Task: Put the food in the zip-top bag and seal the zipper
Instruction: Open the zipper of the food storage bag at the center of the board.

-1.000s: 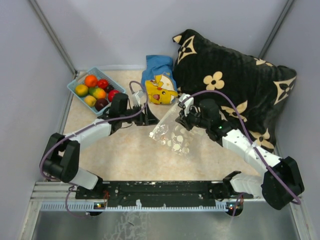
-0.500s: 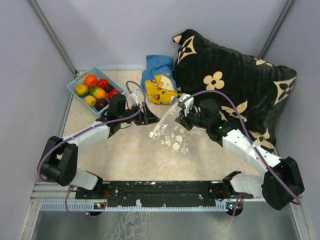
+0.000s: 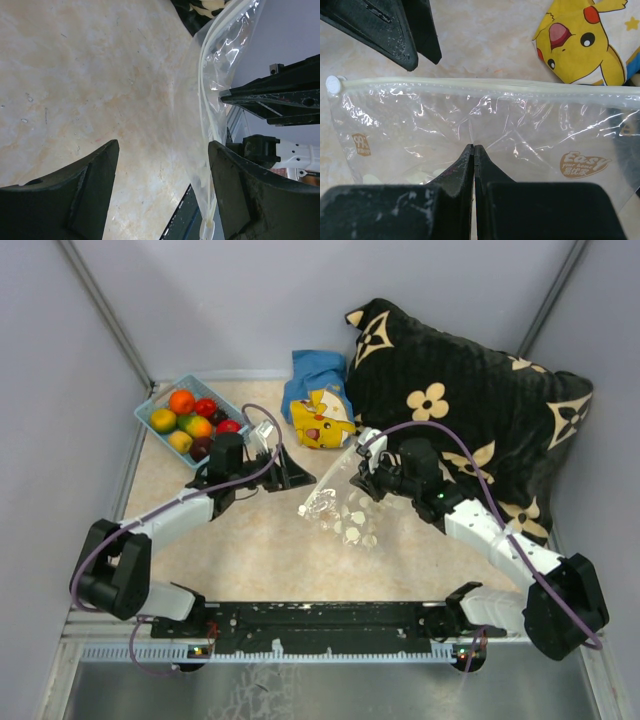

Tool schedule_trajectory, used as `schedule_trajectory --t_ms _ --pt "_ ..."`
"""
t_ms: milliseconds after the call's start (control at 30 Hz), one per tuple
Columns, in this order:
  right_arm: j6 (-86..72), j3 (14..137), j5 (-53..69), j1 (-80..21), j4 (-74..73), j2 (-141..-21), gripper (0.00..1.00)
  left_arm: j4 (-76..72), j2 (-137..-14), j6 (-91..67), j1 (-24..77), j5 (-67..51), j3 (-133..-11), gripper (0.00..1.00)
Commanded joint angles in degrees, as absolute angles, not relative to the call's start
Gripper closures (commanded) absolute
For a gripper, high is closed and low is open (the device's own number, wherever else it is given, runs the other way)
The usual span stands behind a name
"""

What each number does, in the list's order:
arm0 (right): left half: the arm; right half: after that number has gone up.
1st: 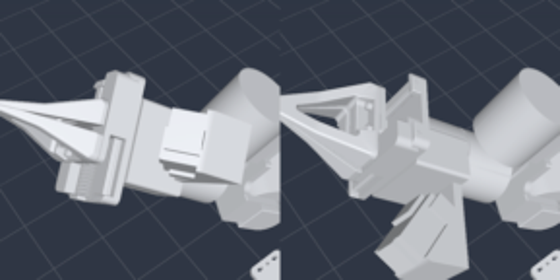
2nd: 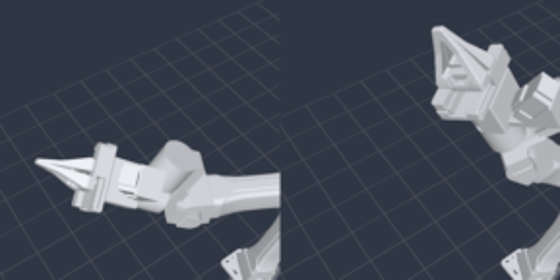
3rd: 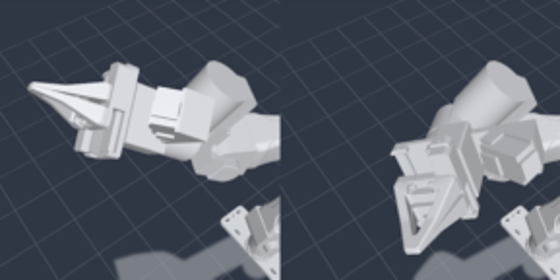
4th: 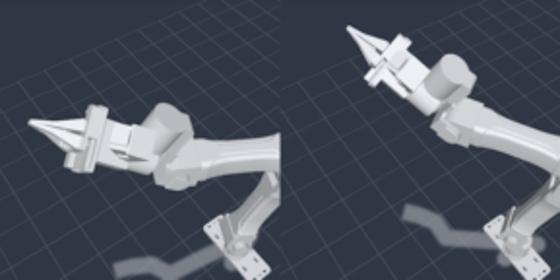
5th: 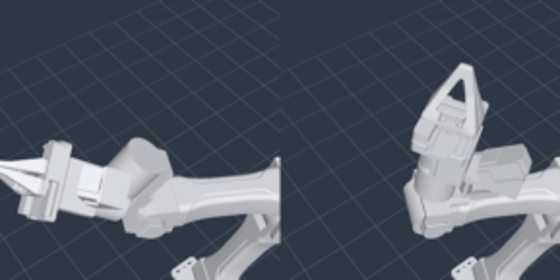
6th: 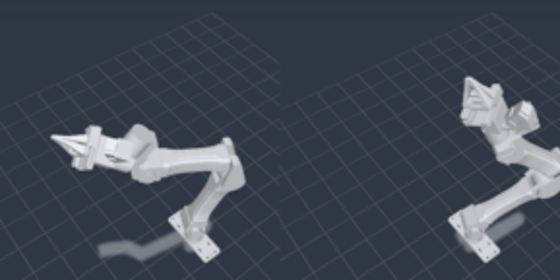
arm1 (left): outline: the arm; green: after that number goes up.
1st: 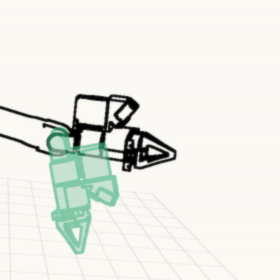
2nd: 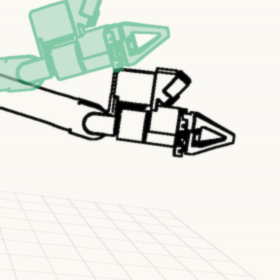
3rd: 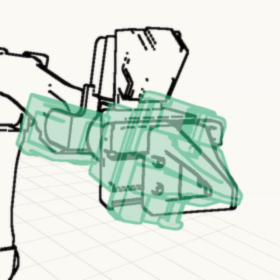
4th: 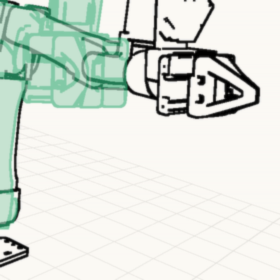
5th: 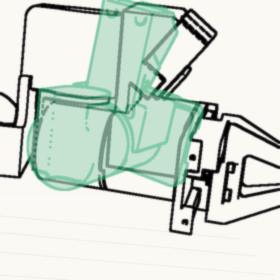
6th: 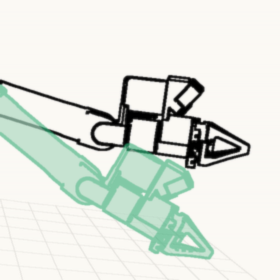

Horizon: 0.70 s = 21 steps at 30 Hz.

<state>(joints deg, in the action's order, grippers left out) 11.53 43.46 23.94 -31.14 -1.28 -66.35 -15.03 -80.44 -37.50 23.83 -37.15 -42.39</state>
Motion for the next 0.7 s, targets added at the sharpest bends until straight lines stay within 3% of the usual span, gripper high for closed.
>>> schedule_trajectory --t_ms 0,333,667 --pt "11.99 43.50 24.80 -31.69 2.10 -64.56 1.00 -18.50 -81.39 -38.70 23.55 -41.89 -42.55 0.22" --pt "11.78 43.68 24.97 -31.64 2.36 -64.61 1.00 -19.77 -83.38 -38.79 23.64 -44.13 -42.09 0.22" --pt "11.56 43.46 25.23 -31.65 2.62 -64.36 1.00 -19.42 -83.70 -38.86 23.62 -43.27 -41.72 0.31"
